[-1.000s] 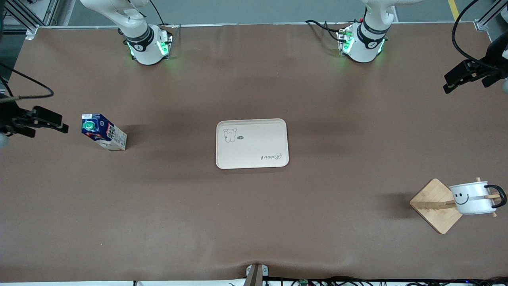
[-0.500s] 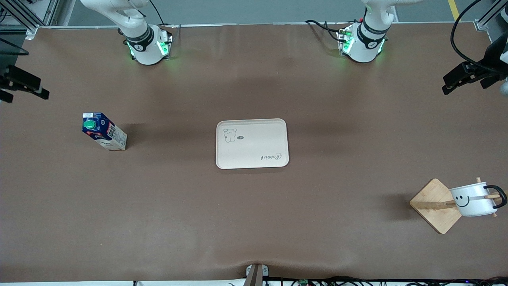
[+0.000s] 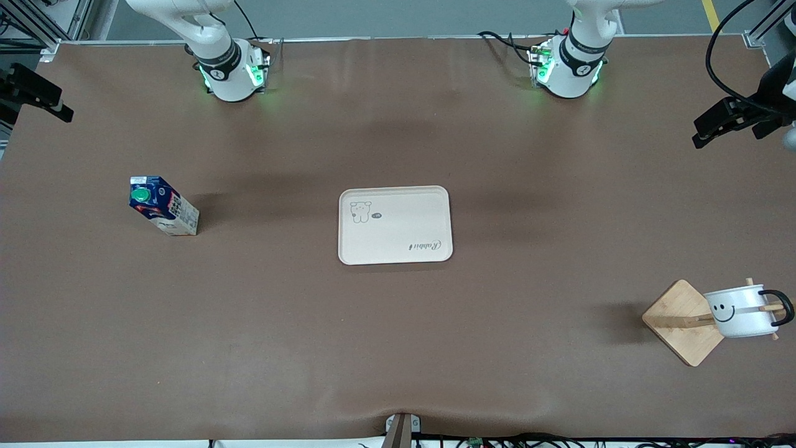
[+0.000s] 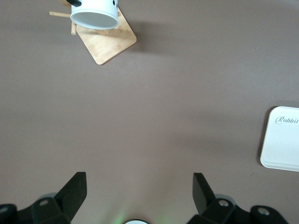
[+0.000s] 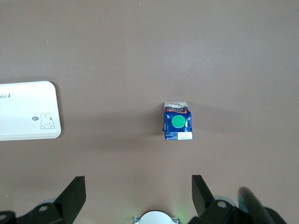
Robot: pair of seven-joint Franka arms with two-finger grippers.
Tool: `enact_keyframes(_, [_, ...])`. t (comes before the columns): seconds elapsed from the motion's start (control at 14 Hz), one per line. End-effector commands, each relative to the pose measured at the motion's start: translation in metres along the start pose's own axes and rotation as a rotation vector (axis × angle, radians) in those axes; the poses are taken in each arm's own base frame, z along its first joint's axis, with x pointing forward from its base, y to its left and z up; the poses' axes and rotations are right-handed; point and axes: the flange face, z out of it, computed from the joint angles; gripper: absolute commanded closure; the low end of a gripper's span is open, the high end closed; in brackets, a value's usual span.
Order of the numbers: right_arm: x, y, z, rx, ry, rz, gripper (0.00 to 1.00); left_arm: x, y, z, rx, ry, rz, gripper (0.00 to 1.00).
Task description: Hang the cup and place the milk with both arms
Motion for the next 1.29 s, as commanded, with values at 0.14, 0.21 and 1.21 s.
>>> enact_keyframes(0.14, [0.002, 0.014, -0.012, -0.015, 0.022, 0.042, 0.0, -0.001, 0.0, -0.003, -0.005, 0.01, -0.003, 0.0])
enact_keyframes(0.21, [0.004, 0.013, -0.011, -0.024, 0.018, 0.039, 0.0, -0.002, 0.0, -0.004, -0.004, 0.011, 0.003, 0.0])
enact_keyframes(1.21, [0.005, 0.001, -0.001, -0.06, -0.021, 0.006, 0.0, 0.0, -0.002, -0.007, -0.006, 0.019, 0.038, 0.0])
